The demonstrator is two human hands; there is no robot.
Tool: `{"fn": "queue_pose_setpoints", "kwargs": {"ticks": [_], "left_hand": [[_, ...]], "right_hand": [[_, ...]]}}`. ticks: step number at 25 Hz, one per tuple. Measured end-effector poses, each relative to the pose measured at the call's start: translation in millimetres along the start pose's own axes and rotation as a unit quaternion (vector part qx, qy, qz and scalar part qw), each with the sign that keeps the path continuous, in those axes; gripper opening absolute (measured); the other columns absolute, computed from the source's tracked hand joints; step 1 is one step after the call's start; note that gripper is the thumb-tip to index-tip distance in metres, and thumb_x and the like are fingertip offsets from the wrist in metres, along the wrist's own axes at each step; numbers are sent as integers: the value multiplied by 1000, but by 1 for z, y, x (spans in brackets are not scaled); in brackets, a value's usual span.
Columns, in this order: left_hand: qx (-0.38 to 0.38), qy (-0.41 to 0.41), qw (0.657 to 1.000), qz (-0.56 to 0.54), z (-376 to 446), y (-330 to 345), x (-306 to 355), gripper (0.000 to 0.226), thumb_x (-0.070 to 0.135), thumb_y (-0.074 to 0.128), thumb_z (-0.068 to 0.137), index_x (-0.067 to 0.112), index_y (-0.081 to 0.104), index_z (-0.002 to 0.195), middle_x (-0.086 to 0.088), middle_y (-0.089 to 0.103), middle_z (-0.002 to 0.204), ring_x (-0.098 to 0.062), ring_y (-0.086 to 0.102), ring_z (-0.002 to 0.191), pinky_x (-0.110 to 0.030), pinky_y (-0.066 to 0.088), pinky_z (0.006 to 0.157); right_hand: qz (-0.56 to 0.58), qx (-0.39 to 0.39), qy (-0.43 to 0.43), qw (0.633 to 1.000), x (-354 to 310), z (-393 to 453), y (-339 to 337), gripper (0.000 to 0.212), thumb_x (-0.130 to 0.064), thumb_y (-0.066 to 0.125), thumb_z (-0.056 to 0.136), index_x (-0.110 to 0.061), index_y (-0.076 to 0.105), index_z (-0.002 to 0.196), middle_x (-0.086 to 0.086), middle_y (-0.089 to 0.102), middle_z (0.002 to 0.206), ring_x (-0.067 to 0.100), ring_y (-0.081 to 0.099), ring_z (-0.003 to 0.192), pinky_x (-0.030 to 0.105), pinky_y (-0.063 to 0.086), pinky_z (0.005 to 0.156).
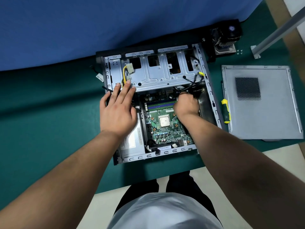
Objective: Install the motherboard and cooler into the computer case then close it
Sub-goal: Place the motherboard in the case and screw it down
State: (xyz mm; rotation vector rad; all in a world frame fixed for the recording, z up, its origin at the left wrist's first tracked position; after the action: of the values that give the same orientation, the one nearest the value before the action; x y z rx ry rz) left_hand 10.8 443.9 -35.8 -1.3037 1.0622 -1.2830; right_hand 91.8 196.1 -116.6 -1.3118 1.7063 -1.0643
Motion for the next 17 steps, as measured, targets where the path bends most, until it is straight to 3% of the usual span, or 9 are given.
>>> {"fn": "queue_pose_setpoints", "kwargs": {"ticks": [2, 5, 12, 17], "left_hand": [[-1, 0, 1000, 2, 0, 0, 0, 64, 34, 37, 93, 32, 34, 157, 13, 22, 169, -13, 17, 157, -41, 15, 124], [1, -1, 1000, 4, 0, 0, 0, 64, 34, 37, 93, 32, 33, 157, 13, 22, 169, -13, 17, 156, -42, 16, 124], [1, 0, 1000, 3, 0, 0, -1, 64, 33, 37, 93, 32, 34, 157, 12, 23, 169, -13, 18, 156, -42, 16, 124], [2, -1, 1000, 4, 0, 1, -1, 64, 34, 36, 93, 32, 33, 157, 13, 23, 168, -13, 17, 156, -42, 16, 124]], "right_hand": [[-7, -4, -8, 1000, -4, 0, 3, 11, -10, 61, 96, -5, 68, 103, 14, 68, 103, 30, 57, 80, 32, 42, 62], [-2, -12, -9, 1000, -5, 2, 6, 14, -13, 58, 97, -6, 67, 107, 14, 68, 104, 32, 63, 90, 32, 43, 65], [-26, -21, -37, 999, -11, 5, 4, 16, -2, 55, 98, -3, 70, 104, 19, 70, 102, 36, 69, 95, 32, 45, 65], [-3, -29, -39, 999, -7, 9, 5, 10, -7, 59, 99, -4, 68, 103, 14, 64, 91, 34, 68, 96, 31, 45, 67]]}}
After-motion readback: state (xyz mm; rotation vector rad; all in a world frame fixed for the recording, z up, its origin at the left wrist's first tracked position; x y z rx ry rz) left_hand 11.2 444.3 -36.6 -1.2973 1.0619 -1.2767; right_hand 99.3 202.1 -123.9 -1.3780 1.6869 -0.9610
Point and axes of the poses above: each hand's wrist, its own z-axis towards the middle knuckle, its own y-axis out of the palm, x = y × z, the point moved 10 cm from there along z, towards the middle knuckle
